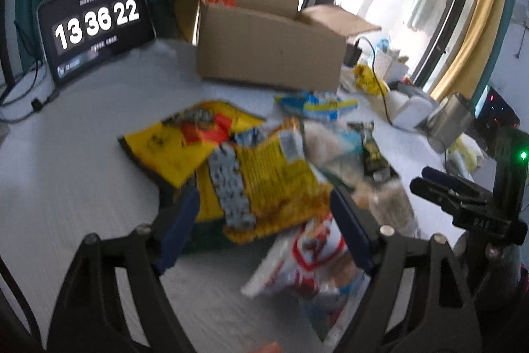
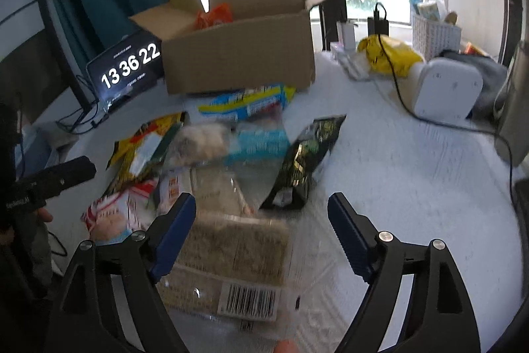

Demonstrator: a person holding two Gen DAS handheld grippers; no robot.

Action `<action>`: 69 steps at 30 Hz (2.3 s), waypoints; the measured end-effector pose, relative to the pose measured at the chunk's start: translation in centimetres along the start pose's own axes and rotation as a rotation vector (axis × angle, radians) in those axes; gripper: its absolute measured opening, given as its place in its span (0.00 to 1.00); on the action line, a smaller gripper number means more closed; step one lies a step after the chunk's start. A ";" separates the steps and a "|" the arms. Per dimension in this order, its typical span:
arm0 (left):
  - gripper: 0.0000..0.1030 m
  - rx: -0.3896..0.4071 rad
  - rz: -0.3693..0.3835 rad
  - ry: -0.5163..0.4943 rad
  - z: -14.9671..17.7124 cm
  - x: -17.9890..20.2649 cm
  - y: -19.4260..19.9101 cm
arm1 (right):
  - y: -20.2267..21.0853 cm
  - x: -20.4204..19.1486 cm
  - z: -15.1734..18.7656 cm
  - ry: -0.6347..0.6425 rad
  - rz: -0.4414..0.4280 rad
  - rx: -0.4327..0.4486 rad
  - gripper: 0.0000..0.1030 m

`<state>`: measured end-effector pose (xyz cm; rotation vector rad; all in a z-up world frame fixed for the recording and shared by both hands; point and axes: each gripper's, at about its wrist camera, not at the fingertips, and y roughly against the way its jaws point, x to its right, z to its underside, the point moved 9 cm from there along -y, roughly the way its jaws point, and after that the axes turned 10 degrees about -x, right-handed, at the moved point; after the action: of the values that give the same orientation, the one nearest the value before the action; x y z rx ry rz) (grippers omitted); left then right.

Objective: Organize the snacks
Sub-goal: 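Move both tools back toward the remaining snack pile, then grasp the white Oishi bag with left tool while right tool grasps bread pack, then lift both held packages and carry them over the cardboard box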

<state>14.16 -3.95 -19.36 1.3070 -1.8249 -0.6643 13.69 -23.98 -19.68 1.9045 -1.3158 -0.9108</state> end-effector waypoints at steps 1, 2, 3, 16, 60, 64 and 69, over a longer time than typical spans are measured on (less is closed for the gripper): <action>0.80 -0.008 0.003 0.002 0.3 0.1 -0.1 | -0.2 -0.1 0.4 -0.010 -0.015 -0.012 0.83; 0.80 -0.020 0.009 0.002 0.8 0.2 -0.3 | -0.4 -0.2 0.8 -0.017 -0.029 -0.021 0.83; 0.80 -0.026 0.014 0.000 1.1 0.5 -0.3 | -0.4 -0.3 1.0 -0.022 -0.042 -0.028 0.83; 0.80 -0.130 0.106 -0.062 3.9 4.1 -2.0 | -2.7 -1.1 3.4 -0.073 -0.132 -0.092 0.92; 0.54 0.132 0.049 -0.251 -3.8 7.5 3.7 | 8.3 -1.1 -6.1 0.092 -0.018 0.263 0.26; 0.54 0.179 0.014 -0.254 -5.9 7.1 4.3 | 8.3 -0.8 -7.7 0.091 0.014 0.283 0.26; 0.54 0.236 -0.037 -0.238 -8.5 5.9 5.2 | 7.8 -0.1 -9.4 0.081 0.029 0.290 0.26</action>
<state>17.44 -7.54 -8.91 1.4688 -2.1278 -0.6629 17.50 -25.04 -8.09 2.1086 -1.4874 -0.6486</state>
